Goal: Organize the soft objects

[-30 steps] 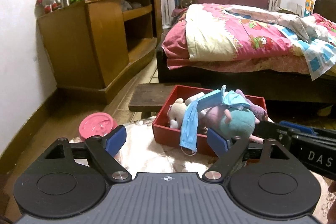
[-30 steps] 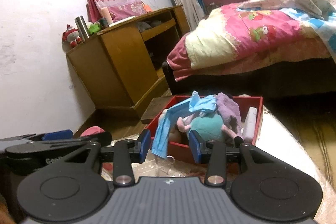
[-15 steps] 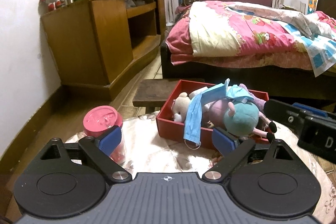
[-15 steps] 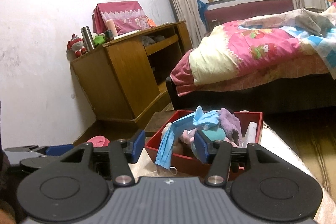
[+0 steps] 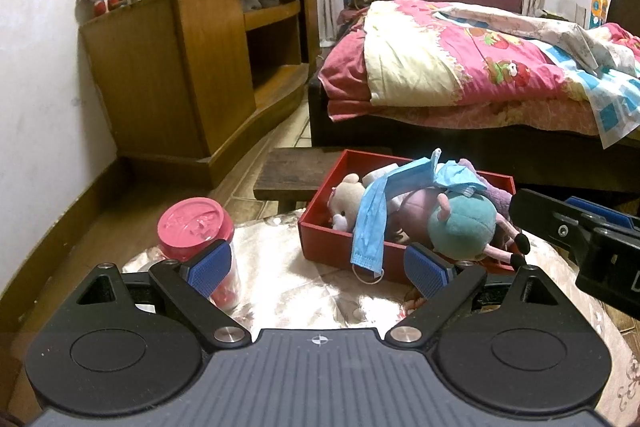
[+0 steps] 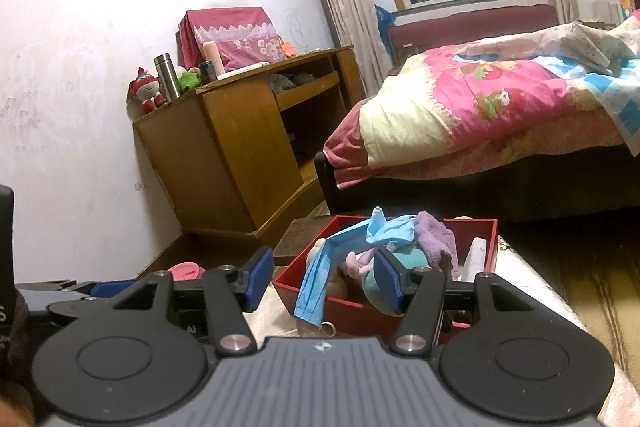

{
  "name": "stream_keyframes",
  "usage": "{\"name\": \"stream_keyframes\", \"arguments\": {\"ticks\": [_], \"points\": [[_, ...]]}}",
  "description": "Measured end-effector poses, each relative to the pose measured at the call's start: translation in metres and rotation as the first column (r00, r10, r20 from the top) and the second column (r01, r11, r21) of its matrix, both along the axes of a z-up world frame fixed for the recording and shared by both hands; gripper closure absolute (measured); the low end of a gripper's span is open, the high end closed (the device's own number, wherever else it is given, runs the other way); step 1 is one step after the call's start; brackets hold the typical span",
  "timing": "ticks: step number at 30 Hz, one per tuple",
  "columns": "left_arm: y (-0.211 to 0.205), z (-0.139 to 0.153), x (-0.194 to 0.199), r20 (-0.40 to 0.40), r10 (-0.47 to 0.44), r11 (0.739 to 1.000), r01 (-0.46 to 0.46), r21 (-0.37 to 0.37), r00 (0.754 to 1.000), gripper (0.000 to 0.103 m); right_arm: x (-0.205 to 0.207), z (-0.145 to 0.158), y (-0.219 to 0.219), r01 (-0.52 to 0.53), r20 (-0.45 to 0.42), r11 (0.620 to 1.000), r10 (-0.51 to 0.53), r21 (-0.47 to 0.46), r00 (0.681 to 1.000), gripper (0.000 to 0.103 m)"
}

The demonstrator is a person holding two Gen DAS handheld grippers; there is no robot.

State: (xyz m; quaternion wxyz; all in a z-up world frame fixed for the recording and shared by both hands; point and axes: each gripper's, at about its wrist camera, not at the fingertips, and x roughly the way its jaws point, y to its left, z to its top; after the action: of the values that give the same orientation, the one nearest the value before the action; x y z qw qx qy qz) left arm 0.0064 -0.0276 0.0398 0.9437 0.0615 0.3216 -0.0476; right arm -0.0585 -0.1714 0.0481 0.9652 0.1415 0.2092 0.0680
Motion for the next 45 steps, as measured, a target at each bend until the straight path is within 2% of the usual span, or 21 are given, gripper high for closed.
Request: {"name": "stream_keyframes", "arguments": {"ticks": [13,22,25,30,34,45], "points": [[0.0014,-0.0004,0.0007,-0.013,0.007,0.999,-0.007,-0.034,1.0,0.013,0.0015,-0.0051,-0.0005,0.024,-0.014,1.0,-0.025,-0.009,1.0,0.075],[0.0036,0.0035,-0.002,-0.006,0.01,0.996,-0.01,-0.085,1.0,0.013,0.0022,-0.0084,0.0009,0.054,-0.014,0.997,-0.055,-0.053,0.998,0.07],[0.003,0.0051,-0.004,0.007,0.016,0.996,-0.016,-0.084,1.0,0.013,0.0028,-0.0088,-0.0016,0.066,-0.014,0.997,-0.066,-0.051,0.998,0.067],[0.0009,0.0056,-0.0053,0.022,0.022,0.997,-0.02,-0.073,1.0,0.013,0.0012,-0.0073,0.0006,0.074,0.005,0.995,-0.073,-0.071,0.997,0.067],[0.0003,0.0056,-0.006,0.022,0.025,0.997,-0.023,-0.073,0.999,0.013,0.0023,-0.0087,-0.002,0.07,-0.01,0.997,-0.071,-0.045,0.997,0.067],[-0.0004,0.0056,-0.0062,0.026,0.03,0.997,-0.028,-0.07,0.999,0.013,0.0042,-0.0084,-0.0013,0.076,-0.006,0.996,-0.076,-0.049,0.997,0.067]]}}
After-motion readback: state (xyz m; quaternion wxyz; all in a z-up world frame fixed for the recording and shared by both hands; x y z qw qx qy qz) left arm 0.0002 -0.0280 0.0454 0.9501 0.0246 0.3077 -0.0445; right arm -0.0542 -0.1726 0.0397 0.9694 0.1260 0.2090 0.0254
